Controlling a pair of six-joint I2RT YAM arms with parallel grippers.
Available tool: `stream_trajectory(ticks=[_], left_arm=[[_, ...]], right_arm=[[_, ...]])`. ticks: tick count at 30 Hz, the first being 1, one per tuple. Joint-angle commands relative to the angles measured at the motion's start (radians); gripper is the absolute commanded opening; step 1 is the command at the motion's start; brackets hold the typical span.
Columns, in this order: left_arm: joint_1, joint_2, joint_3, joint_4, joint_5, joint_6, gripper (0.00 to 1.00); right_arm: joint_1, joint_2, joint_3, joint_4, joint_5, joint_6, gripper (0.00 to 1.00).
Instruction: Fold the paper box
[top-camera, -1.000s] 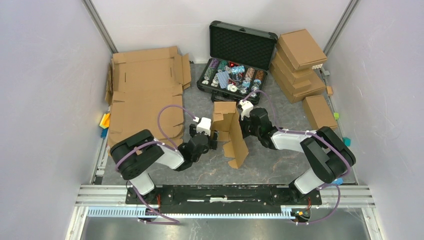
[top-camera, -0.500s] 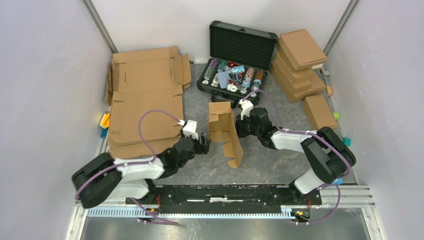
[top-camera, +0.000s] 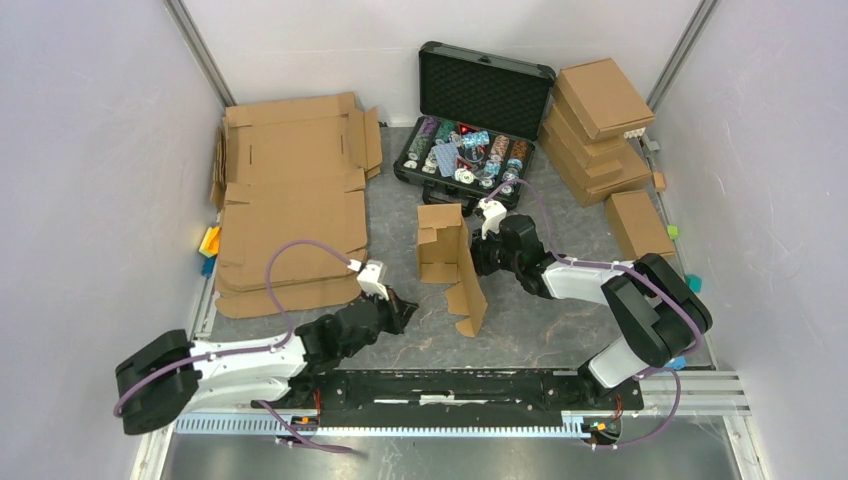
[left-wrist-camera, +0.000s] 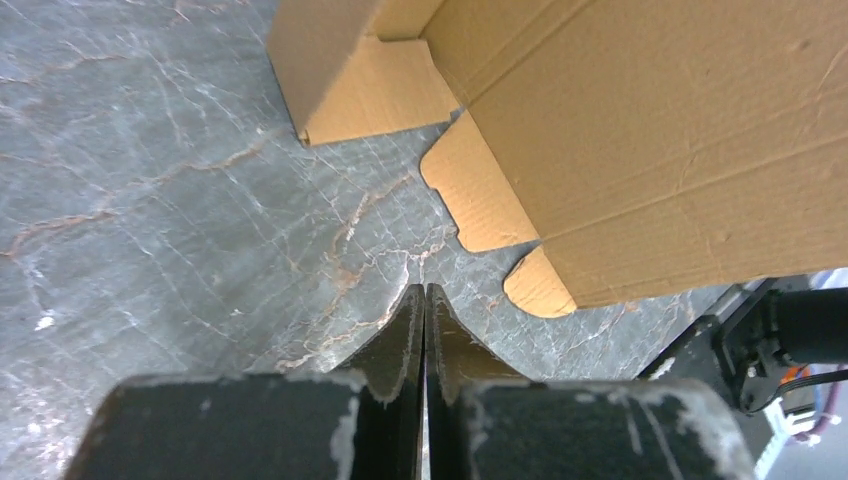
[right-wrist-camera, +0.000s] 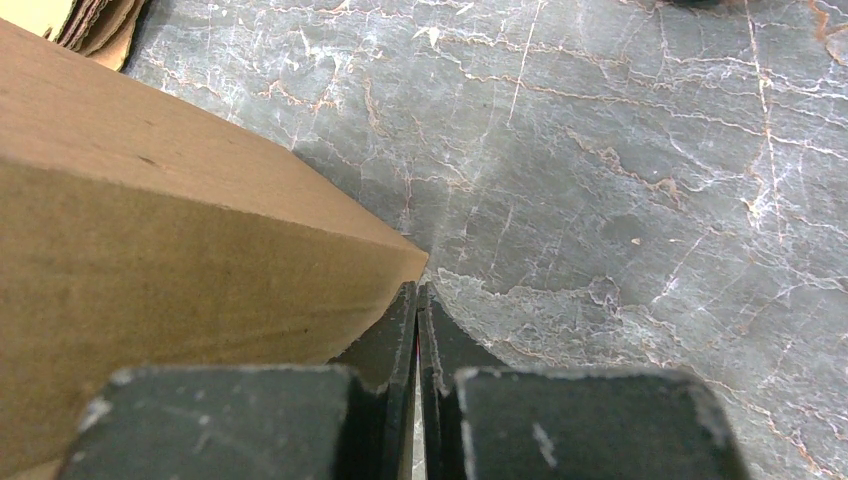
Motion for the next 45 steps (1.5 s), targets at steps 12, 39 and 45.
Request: stream_trajectory(ticks=[12,39,45], left_arm=[[0.082,0.006,0.19,-0.201,0.024,0.203,0.3],[0.7,0.202,0.53,-0.253,0.637,0.057,0.81],[0.717,0.216,0.613,-0.332,0.613,0.084,0.93]], right_arm=[[0.005,-0.158,-0.001,-0.062,0.055,-0.039,0.1],[0.009,-0.976,-0.423,-0.242,-0.038,-0.024,0.98],[0.015,-1.073,-0.46,-0.181,-0.128,-0.019,0.98]])
